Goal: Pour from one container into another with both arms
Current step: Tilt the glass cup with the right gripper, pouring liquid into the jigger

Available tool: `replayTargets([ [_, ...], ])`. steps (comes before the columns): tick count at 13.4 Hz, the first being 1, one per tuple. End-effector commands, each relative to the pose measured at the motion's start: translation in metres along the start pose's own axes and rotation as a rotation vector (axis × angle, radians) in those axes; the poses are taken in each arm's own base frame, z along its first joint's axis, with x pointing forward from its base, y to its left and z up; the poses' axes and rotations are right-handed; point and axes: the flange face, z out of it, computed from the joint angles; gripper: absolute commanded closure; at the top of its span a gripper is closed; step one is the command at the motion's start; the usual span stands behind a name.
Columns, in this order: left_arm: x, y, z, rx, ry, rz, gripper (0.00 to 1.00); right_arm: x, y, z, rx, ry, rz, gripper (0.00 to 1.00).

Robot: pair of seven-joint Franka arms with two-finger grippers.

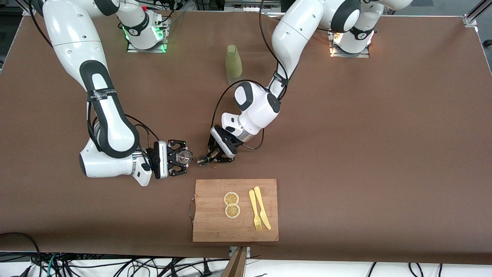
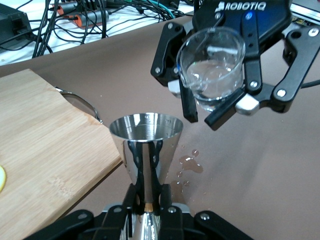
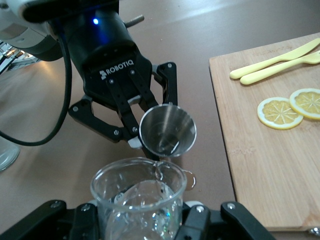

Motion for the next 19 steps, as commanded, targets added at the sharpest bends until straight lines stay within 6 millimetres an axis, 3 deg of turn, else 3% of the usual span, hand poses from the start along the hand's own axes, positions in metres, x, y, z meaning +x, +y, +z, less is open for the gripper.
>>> replayTargets([
  [1,-0.005,-0.004,0.006,0.004,0.004,-0.017,1.00,0.017,0.003,-0.009,-0.018,-0.010,0.011,0.77],
  [4,-0.011,-0.004,0.010,0.005,-0.006,-0.019,1.00,0.019,0.004,-0.008,-0.020,-0.007,0.017,0.77],
  [10,0.000,-0.008,0.005,-0.005,-0.010,-0.042,1.00,0.019,0.007,-0.004,-0.044,-0.014,0.016,0.77],
  [19,0.012,0.001,0.005,0.039,-0.076,-0.032,1.00,0.016,0.011,0.006,-0.073,-0.026,0.019,0.77],
])
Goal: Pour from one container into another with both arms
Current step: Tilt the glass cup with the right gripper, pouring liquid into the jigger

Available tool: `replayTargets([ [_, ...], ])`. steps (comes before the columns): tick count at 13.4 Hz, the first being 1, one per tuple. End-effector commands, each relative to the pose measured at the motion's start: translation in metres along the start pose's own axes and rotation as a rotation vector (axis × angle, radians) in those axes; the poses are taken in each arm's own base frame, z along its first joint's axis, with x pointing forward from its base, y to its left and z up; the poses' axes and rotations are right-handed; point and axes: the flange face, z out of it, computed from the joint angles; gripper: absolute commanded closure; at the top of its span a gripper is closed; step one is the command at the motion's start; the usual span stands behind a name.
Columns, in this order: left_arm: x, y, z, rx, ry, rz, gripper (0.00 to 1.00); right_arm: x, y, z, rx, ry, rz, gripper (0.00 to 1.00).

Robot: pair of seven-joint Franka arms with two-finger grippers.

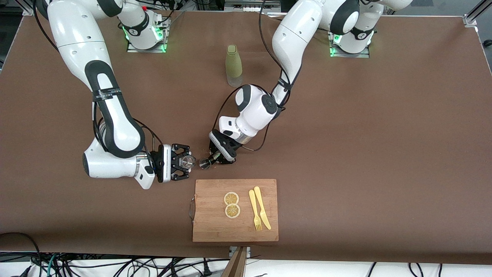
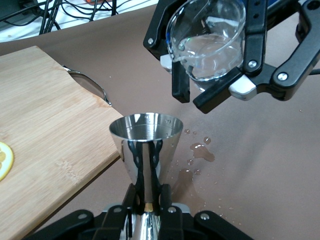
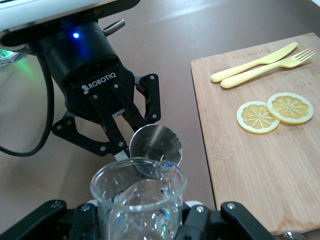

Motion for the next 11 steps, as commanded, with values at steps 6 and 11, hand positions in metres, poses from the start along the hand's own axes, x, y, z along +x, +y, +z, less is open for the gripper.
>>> replayTargets([
  [6,0.007,0.005,-0.001,0.002,-0.003,0.008,1.00,0.013,0.000,0.009,-0.017,-0.026,0.021,0.77],
  [11,0.009,0.008,0.000,0.012,-0.015,0.012,1.00,0.014,-0.002,0.014,-0.012,-0.093,0.030,0.77],
])
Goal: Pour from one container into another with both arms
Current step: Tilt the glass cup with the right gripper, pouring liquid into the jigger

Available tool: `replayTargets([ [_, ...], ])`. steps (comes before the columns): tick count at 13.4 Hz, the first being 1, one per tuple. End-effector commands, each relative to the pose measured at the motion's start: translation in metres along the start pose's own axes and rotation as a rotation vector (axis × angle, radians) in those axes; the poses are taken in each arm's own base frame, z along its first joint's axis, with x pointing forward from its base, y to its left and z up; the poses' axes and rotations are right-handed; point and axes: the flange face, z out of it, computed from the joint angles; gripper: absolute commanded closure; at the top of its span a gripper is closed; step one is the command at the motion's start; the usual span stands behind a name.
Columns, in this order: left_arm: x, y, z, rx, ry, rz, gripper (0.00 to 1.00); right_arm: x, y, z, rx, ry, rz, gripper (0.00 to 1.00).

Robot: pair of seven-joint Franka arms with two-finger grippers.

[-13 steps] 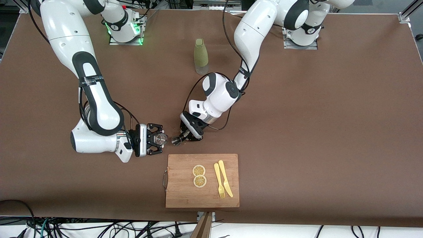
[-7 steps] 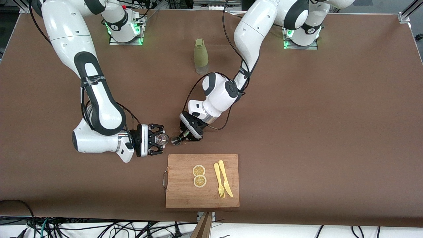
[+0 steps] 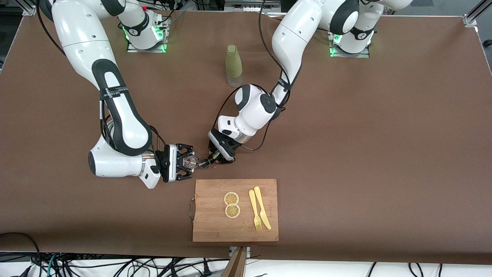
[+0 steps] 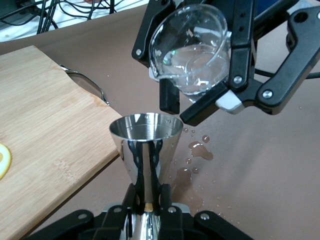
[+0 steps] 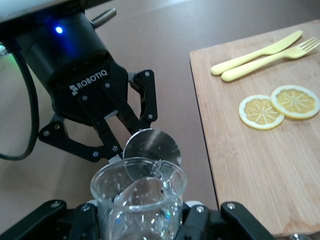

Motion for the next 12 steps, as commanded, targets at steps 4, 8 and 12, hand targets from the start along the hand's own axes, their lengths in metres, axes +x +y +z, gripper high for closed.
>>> replayTargets([
  [4,0.008,0.004,-0.002,0.004,0.001,-0.001,1.00,0.007,0.000,0.000,-0.005,-0.055,0.006,0.78],
  [8,0.009,0.004,-0.003,0.003,0.002,-0.002,1.00,0.027,-0.003,0.003,-0.004,-0.113,0.002,0.78],
  [12,0.009,0.004,-0.003,0.003,0.002,-0.002,1.00,0.031,-0.005,0.006,-0.001,-0.136,0.002,0.78],
])
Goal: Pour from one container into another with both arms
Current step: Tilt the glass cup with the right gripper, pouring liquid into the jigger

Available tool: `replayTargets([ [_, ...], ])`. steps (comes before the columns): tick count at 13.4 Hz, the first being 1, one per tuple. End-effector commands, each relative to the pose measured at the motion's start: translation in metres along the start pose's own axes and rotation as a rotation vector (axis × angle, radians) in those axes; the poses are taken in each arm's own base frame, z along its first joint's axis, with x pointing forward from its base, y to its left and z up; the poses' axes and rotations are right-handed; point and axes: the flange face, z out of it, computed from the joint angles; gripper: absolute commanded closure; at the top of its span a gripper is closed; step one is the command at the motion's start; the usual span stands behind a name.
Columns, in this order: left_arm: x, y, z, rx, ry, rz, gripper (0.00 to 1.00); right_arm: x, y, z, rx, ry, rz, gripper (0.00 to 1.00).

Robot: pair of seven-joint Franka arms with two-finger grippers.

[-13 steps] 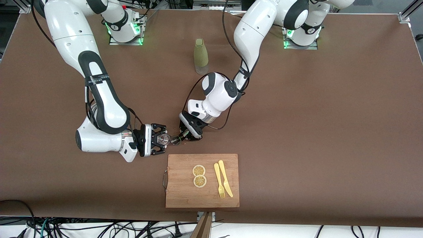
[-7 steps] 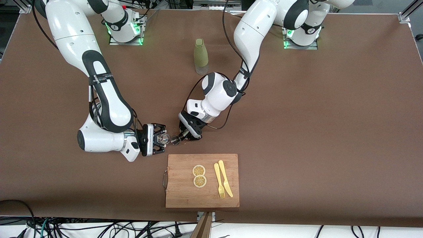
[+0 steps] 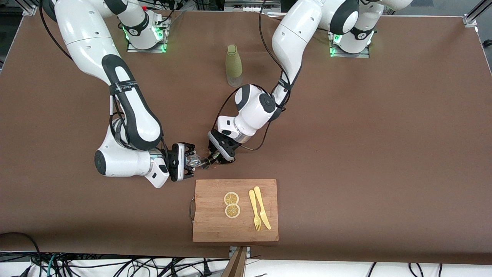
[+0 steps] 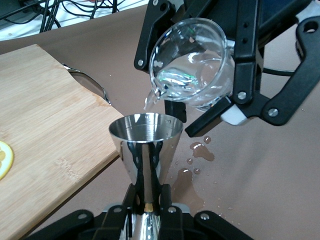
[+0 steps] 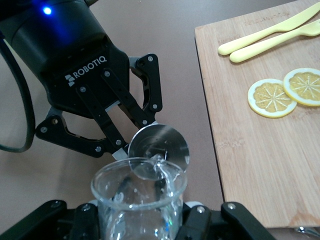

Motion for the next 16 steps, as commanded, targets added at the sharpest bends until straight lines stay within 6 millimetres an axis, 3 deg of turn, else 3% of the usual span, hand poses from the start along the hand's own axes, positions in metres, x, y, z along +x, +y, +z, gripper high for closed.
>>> replayTargets([
  [1,0.008,0.005,-0.002,0.000,0.002,0.009,1.00,0.009,-0.001,-0.002,-0.002,-0.010,0.000,0.78],
  [16,0.008,0.004,-0.002,0.001,0.003,0.007,1.00,0.018,-0.006,0.004,0.000,-0.098,-0.026,0.78],
])
